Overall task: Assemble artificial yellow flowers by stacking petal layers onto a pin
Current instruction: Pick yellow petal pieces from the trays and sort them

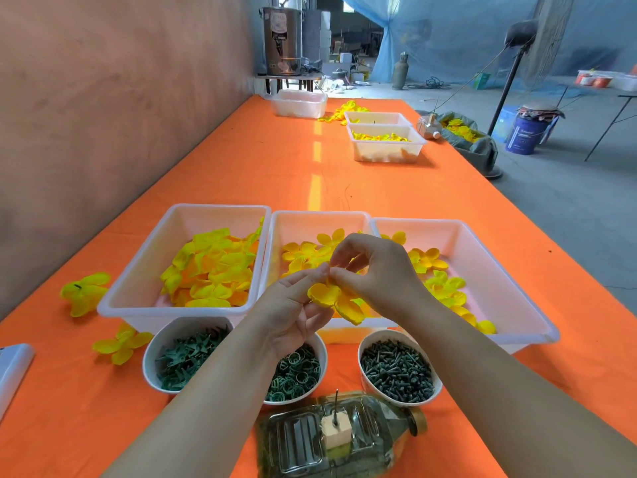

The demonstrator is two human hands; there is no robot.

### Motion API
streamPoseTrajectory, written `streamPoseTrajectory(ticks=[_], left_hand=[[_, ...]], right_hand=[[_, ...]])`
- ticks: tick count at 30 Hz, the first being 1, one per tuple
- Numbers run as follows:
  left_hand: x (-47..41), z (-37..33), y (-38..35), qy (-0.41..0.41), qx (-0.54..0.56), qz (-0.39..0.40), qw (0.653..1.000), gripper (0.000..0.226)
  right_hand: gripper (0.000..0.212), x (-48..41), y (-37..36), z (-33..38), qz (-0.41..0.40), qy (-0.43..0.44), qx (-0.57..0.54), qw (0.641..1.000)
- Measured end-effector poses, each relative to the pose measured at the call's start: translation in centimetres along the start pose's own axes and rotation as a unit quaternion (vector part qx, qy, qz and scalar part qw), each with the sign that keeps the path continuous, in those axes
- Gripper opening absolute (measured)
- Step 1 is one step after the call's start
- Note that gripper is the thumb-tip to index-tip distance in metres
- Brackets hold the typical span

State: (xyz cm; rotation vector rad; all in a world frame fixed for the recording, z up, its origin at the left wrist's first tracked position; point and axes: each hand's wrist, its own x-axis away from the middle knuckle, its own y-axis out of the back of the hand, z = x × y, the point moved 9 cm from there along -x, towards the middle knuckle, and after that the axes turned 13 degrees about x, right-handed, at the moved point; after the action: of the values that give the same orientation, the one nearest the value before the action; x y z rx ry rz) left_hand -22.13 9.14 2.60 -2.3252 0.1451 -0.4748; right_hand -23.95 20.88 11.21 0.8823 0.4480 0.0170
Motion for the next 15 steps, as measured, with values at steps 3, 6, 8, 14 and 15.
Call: streamPoseTrajectory(ticks=[3, 6, 8, 14, 15], left_hand=[[0.0, -0.5, -0.2, -0.007, -0.016, 0.025, 1.000, 0.017], [0.0, -0.8, 0.1, -0.056, -0.104, -0.013, 0.993, 0.007], [-0.2, -1.2, 0.3, -0.118, -0.161, -0.061, 0.978, 0.010], [-0.1, -1.6, -0.5, -0.190, -0.201, -0.083, 0.957, 0.024], [0.0, -1.6, -0.6, -0.190, -0.206, -0.076, 0.957, 0.029]], right_hand=[[0.023, -0.3, -0.2, -1.6, 0.025, -0.066, -0.012, 0.997], [0.033, 0.1, -1.3, -1.7, 0.082, -0.059, 0.152, 0.983], [0.034, 0.5, -2.0, -1.2, 0.083, -0.068, 0.235, 0.966], [0.039, 0.7, -1.6, 0.5, -0.008, -0.043, 0.235, 0.971], [0.041, 0.5, -1.9, 0.5, 0.013, -0.027, 0.173, 0.984]])
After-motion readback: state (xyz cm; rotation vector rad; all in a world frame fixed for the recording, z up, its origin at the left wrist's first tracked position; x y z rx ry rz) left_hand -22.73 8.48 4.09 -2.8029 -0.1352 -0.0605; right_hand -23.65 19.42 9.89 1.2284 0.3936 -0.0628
